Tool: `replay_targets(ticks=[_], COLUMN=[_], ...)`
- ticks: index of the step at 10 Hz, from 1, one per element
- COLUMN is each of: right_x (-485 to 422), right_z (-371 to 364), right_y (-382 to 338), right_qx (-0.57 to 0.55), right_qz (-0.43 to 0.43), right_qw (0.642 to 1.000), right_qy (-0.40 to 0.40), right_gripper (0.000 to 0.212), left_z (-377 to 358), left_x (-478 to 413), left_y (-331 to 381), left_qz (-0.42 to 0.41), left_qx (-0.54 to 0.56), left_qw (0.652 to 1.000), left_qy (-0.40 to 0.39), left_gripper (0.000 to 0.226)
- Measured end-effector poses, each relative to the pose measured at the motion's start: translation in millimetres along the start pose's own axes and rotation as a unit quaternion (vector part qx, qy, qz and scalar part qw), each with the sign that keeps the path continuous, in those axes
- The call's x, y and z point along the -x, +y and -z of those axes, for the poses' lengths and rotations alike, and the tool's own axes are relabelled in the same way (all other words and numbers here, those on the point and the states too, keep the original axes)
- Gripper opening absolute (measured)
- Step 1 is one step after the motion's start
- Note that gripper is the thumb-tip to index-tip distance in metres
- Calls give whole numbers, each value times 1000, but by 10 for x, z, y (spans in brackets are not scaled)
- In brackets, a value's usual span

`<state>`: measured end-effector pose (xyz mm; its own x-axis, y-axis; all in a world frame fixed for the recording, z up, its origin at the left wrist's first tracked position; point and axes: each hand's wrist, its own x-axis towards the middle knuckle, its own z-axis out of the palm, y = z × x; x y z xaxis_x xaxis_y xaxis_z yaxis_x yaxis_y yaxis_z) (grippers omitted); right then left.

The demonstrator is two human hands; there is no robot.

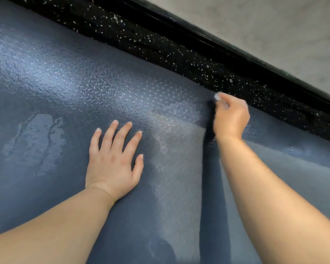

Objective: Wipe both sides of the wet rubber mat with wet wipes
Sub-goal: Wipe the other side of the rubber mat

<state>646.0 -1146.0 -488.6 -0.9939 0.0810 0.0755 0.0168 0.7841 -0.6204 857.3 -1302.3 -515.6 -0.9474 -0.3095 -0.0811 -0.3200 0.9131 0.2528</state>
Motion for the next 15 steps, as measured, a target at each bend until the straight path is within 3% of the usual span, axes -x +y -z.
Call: replay_targets(ticks=[1,2,3,4,5,6,7,8,9,10,11,12,13,15], right_x=[-364,-333,-34,445,632,281,-133,-111,420,1223,1234,729,504,1380], right_z=[140,-73,-441,-740,-750,-462,-106,-79,-285,-367,-178,-27,-59,-225], right_y=[312,184,-298,-776,-891,-608,-53,99,-180,-370,-290,-103,32,-147], right_qx=[52,91,95,44,-35,-38,23,68,50,2,-48,-9,36,55], right_qz=[-133,-134,-49,143,207,116,-36,-68,76,253,252,115,26,180], right_qw=[988,986,994,982,954,987,999,995,995,958,953,991,998,979], right_qy=[52,30,-6,-116,-212,-101,4,3,-41,-134,-164,-61,-47,-80], right_gripper=[25,26,28,21,16,17,21,21,19,14,11,15,21,15], left_z=[2,-1,-9,-19,-20,-31,-39,-39,-37,-37,-38,-45,-54,-49], left_x=[-1,-5,-8,-5,-3,1,10,9,2,5,5,8,15,17], left_y=[1,8,8,5,2,-6,-15,-10,-10,-15,-15,-24,-30,-59], left_qz=[1,2,0,0,1,-2,-4,-5,-4,0,-1,-3,-5,-9], left_qx=[1,-1,-3,-1,-3,-5,-7,-7,-1,14,16,18,21,78], left_qw=[1000,1000,1000,1000,1000,1000,1000,1000,1000,999,1000,1000,1000,997], left_qy=[1,3,5,4,6,10,11,15,23,31,27,22,18,21], left_gripper=[56,56,56,56,56,56,56,56,57,57,57,57,58,57])
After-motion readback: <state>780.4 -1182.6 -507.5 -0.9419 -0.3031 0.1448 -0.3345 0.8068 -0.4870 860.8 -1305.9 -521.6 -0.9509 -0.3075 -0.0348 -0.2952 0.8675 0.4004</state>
